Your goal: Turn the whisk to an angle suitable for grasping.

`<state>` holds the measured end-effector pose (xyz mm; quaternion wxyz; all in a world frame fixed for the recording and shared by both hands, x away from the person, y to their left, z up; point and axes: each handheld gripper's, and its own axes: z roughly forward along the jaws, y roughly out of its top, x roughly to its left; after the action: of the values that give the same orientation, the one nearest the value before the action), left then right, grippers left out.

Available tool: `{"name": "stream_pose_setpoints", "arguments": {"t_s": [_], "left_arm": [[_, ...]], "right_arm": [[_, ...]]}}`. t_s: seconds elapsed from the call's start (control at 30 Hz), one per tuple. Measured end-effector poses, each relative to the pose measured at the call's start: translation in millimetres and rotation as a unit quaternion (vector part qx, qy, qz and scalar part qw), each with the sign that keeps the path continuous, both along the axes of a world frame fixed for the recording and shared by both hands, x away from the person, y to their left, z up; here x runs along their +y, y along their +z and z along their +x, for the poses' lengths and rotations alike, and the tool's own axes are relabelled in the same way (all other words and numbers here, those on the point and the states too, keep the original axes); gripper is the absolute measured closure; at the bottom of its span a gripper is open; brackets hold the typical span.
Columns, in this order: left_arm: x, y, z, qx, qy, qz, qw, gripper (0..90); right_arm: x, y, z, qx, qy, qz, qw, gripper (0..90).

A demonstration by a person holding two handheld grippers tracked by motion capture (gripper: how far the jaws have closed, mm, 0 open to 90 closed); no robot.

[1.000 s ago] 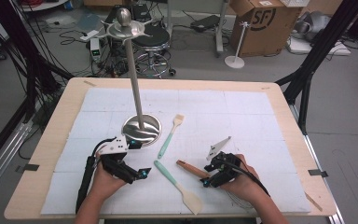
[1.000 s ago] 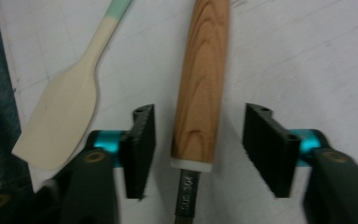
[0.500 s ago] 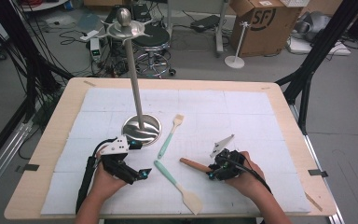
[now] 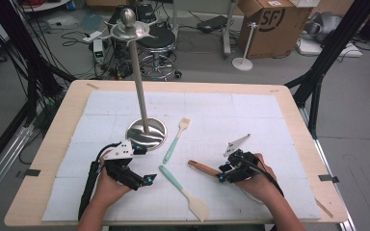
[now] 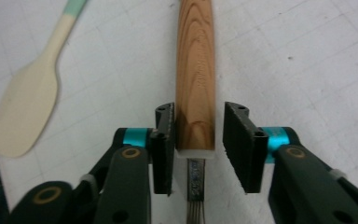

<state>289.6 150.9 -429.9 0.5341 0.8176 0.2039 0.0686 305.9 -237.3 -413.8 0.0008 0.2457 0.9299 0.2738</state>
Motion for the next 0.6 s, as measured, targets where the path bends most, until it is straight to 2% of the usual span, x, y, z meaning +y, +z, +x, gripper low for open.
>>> {"name": "stream_pose_setpoints", "arguments": {"t_s": [0.1,0.13,0.2,0.27,0.37,0.5,0.6], "left_arm": [[0.4,-0.9,1.6,0.004,0.002,-0.003,1.0,1.8],[0.5,-1.1,2.0,0.004,0.001,-0.005,1.0,1.8],[0.6,-1.1,2.3,0.003,0.001,-0.007,1.0,1.8],[0.4,-0.9,2.3,0.001,0.001,-0.008,1.0,1.8],[0.7,-0.7,2.6,0.001,0.001,-0.01,1.0,1.8],[1.2,-0.8,3.2,0.002,0.002,-0.007,1.0,1.8],[0.4,-1.2,2.9,0.003,0.003,-0.007,1.0,1.8]], "right_arm": [[-2.8,0.0,0.3,0.013,-0.008,-0.001,0.9999,59.4],[-5.0,-0.6,1.5,0.024,-0.007,0.004,0.9997,57.4],[-6.0,-1.3,2.3,0.031,-0.007,0.012,0.9994,56.0],[-7.2,-2.4,3.5,0.047,-0.009,0.022,0.9986,54.0],[-4.7,-6.1,5.4,0.062,-0.006,0.01,0.998,52.5],[-1.5,-7.7,5.8,0.064,-0.001,-0.001,0.998,51.6],[4.2,-6.3,-0.4,0.055,0.018,-0.016,0.9982,51.1]]}}
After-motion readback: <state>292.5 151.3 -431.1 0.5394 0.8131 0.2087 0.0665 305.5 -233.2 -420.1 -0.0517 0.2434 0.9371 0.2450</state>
